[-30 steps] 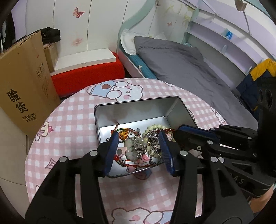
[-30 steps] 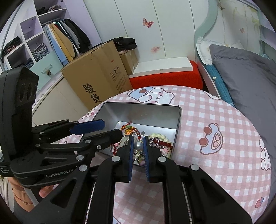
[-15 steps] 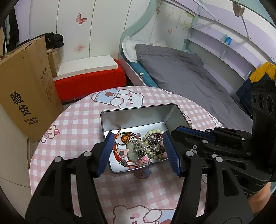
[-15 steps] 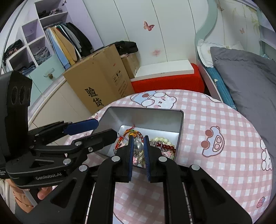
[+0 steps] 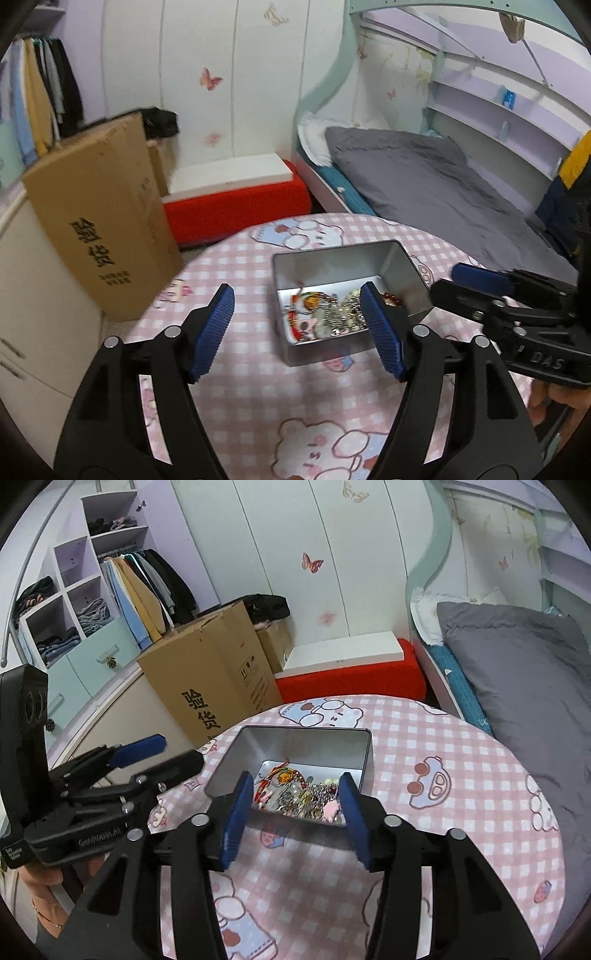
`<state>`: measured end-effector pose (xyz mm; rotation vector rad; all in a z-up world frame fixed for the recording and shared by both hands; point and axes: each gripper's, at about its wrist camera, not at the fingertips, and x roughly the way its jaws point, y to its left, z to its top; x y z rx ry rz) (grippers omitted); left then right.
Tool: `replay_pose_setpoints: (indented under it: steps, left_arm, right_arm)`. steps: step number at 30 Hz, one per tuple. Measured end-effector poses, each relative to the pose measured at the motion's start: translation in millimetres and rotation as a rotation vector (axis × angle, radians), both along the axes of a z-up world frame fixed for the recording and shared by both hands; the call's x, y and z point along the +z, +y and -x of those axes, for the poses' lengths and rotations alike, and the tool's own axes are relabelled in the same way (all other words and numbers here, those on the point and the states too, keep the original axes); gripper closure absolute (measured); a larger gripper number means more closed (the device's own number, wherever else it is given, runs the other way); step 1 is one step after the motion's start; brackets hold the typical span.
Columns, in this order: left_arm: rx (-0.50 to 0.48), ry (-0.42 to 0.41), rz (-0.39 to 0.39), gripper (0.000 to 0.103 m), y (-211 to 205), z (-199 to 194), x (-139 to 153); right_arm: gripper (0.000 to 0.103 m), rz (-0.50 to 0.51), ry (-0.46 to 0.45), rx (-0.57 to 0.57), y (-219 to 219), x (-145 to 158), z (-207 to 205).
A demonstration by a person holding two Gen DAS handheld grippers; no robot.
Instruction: Organize jewelry
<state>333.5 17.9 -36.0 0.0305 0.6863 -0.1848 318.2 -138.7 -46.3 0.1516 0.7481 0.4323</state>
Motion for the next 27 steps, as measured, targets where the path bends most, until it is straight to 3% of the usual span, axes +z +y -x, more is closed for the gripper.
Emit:
replay_pose_setpoints:
  steps: [14,19,27]
  left_arm:
    - [0.045,-0.217,-0.042,0.015,4.6,122.6,42.5]
    - [0.062,-0.314,-0.08,0.012,-0.2,178.0,51.5]
    - [0.059,-0.416,-0.043,0.009,-4.7,253.9,58.3]
  right_arm:
    - [0.024,0.097,-0.215,-0.081,0.9,44.9,118.1]
    - [0.019,0.103,-0.295,-0.111,5.9,53.1,168.8]
    - [0.011,0.117,-0.419,-0.173,10.2,60.0,246.3]
